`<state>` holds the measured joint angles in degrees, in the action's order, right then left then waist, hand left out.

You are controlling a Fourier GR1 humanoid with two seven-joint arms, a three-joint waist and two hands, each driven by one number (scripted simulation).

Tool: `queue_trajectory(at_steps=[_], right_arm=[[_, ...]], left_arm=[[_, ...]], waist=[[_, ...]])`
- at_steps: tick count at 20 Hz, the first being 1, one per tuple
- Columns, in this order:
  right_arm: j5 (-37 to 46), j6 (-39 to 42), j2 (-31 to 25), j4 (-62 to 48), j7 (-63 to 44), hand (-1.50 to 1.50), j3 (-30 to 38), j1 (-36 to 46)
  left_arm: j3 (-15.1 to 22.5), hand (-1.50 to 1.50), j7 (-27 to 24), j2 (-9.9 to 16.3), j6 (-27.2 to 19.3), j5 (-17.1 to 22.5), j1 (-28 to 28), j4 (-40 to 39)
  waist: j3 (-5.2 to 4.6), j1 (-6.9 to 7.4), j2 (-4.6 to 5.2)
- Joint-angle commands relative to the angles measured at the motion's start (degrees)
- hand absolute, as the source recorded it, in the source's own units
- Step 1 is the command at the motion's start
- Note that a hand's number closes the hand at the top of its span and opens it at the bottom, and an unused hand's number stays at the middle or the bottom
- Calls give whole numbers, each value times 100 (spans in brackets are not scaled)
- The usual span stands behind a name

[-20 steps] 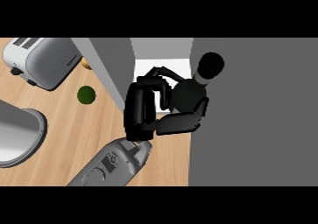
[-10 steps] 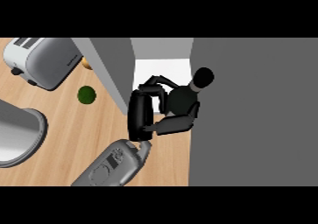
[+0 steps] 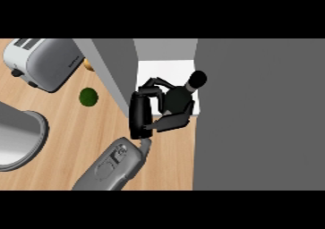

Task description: Pick up the wine, place it into the cabinet and close the cabinet

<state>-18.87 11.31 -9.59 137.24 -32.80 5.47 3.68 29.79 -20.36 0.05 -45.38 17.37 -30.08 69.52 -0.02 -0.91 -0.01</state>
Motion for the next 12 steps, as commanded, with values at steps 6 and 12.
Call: queue_trajectory(at_steps=[6, 12], right_arm=[[-461, -195, -73, 596, -415, -150, 133, 153], [-337, -375, 9, 486, -543, -150, -39, 419]], left_arm=[[-797, 150, 74, 91, 561, 158, -170, -97], [-739, 150, -501, -4, 609, 587, -546, -1057]], waist=[[1, 51, -6], [-1, 14, 7]])
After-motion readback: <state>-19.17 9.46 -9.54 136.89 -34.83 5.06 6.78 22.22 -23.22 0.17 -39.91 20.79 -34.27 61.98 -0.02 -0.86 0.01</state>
